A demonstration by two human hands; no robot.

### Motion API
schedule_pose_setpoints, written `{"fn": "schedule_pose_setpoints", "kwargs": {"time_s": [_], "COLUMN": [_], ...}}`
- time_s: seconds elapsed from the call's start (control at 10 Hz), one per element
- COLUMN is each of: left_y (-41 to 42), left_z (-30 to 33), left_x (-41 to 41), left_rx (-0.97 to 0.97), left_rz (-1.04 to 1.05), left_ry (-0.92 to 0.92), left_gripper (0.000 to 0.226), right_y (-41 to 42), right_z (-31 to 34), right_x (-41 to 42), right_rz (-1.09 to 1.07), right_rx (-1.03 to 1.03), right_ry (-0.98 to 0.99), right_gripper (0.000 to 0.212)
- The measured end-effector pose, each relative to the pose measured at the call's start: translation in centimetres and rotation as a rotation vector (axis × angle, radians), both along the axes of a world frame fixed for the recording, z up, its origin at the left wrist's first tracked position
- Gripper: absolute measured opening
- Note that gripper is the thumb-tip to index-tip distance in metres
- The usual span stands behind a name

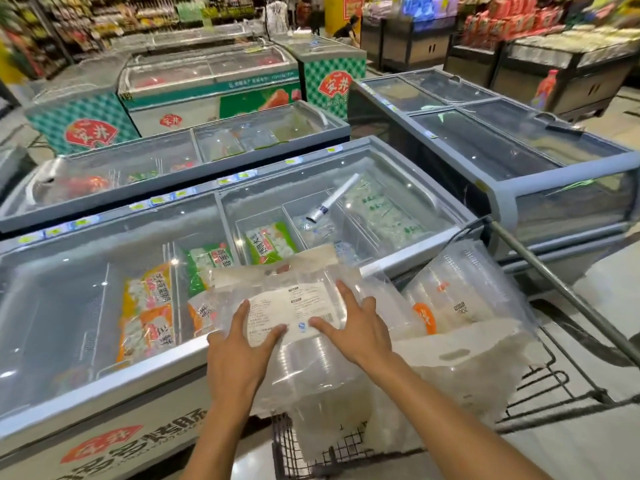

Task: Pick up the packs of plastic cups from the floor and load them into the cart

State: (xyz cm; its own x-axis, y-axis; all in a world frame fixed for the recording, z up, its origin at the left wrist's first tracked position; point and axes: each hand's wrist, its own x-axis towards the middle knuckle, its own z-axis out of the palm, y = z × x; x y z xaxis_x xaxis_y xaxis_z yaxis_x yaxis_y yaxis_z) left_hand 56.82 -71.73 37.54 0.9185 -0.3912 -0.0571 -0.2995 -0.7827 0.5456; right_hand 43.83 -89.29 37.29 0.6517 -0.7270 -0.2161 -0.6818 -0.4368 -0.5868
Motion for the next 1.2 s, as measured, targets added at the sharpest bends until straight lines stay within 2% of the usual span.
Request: {"fn": "schedule_pose_setpoints", "kwargs": {"time_s": [0.1,0.3,0.5,0.7,1.0,1.1,1.2], "left_y": [-2.6,-5.1,-4.6,-3.4,-3.8,-4.9,-6.5], "left_z": [-2.5,-7.5,-7.3,-7.6,-6.8,-4.6,-0.8], "left_x": [3.7,5.5,4.8,4.2,4.4,5.5,7.0], "left_rx": [0.026,0.168,0.146,0.144,0.175,0.151,0.096], "left_rz": [-0.023,-0.187,-0.127,-0.081,-0.106,-0.116,-0.137], "left_ry": [0.047,0.234,0.209,0.018,-0.134,-0.186,-0.331], "left_gripper": [0.109,0.108,0.106,0.105,0.099,0.094,0.087], "right_y": [-2.1,-4.2,-3.9,-4.8,-5.2,-5.5,-6.1], "right_z": [-2.0,-6.6,-6.9,-6.6,-6.1,-3.7,-0.3], "right_x": [3.1,4.0,4.0,3.7,3.6,4.2,5.4], "right_rz": [-0.035,-0.03,0.001,0.032,0.074,0.083,0.061], "right_rx": [0.017,0.063,-0.092,-0.147,-0.226,-0.269,-0.353], "right_ry": [0.039,0.255,0.277,0.273,0.252,0.218,0.121], "right_gripper": [0.103,0.106,0.104,0.106,0.101,0.105,0.098]}}
